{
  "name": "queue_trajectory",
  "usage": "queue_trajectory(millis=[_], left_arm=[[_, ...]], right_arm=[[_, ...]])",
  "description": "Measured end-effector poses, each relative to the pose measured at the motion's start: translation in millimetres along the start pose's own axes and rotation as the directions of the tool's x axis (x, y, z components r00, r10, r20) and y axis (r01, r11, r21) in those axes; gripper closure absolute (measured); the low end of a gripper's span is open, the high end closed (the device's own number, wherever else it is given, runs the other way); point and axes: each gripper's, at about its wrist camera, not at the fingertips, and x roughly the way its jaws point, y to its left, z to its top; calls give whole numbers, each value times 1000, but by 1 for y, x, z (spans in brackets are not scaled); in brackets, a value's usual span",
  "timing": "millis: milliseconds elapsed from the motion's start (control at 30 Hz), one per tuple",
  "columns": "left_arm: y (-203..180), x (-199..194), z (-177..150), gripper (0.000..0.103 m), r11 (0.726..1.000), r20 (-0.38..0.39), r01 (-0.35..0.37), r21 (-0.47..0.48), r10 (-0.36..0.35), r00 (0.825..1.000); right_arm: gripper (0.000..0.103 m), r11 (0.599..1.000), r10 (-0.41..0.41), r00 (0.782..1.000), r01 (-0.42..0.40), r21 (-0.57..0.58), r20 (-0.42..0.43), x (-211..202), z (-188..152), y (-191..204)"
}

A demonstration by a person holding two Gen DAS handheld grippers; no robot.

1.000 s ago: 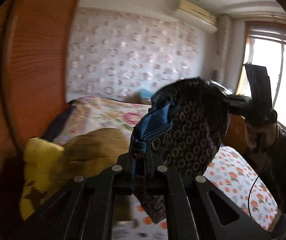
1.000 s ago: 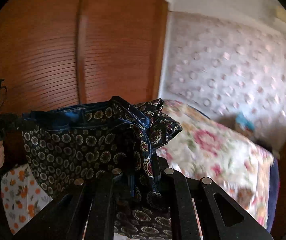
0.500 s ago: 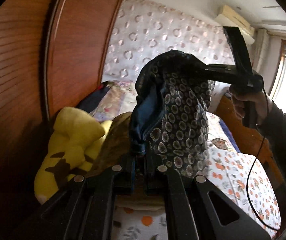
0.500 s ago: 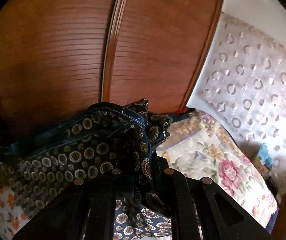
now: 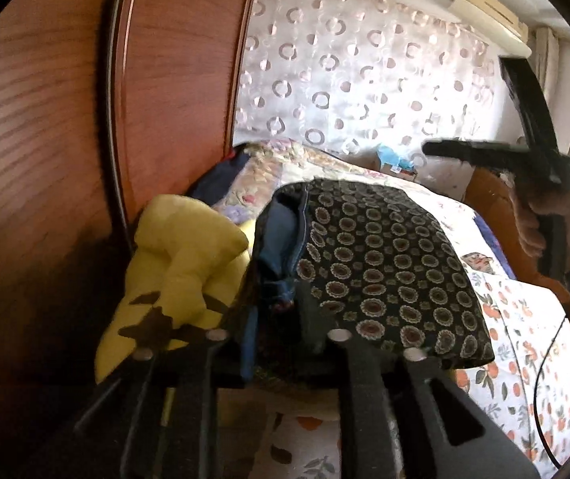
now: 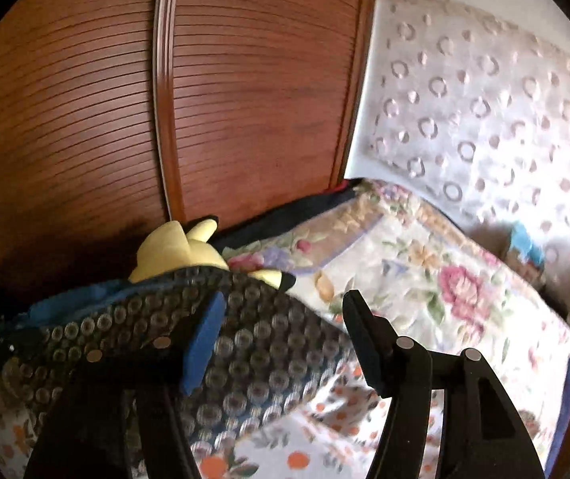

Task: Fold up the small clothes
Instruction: 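Carry the shirt with both grippers to the clothes stack beside the yellow plush toy, then lower the shirt onto the clothes stack and open both grippers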

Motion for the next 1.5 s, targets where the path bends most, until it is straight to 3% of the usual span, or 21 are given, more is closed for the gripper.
queue_trajectory(millis=[133, 167, 200, 367, 533, 567, 800, 933, 1000, 1500], left_arm=[[-5, -20, 3, 38, 1000, 57, 2, 27, -4, 998], [-9, -27, 4, 21, 999, 72, 7, 37, -9, 997], [-14, -33, 5, 14, 999, 85, 2, 49, -7, 996], [-39, -54, 4, 5, 993, 120, -14, 116, 0, 993], [-65, -68, -3, 5, 989, 122, 20, 143, -38, 992], [-72, -72, -6, 5, 988, 119, 40, 147, -57, 991], [-110, -89, -27, 5, 979, 97, 108, 174, -126, 987], [-133, -97, -37, 5, 968, 80, 149, 202, -168, 983], [-143, -100, -42, 5, 964, 72, 167, 208, -185, 980], [-208, -144, -57, 5, 934, 72, 243, 262, -270, 960]], right_arm=[[39, 1000, 9, 1000, -10, 23, 17, -35, -25, 13], [39, 1000, 11, 1000, -12, 28, 22, -51, -30, 13], [39, 999, 8, 1000, -9, 33, 26, -60, -36, 16], [39, 998, -10, 998, 6, 64, 62, -117, -72, 29], [39, 993, -70, 992, 60, 97, 102, -166, -108, 41], [38, 994, -51, 990, 37, 107, 129, -177, -116, 44], [31, 981, -106, 984, 79, 180, 141, -235, -172, 60], [20, 965, -158, 978, 123, 233, 137, -264, -199, 68], [19, 952, -189, 974, 149, 267, 129, -277, -210, 73], [19, 864, -363, 921, 275, 422, 143, -371, -255, 121]])
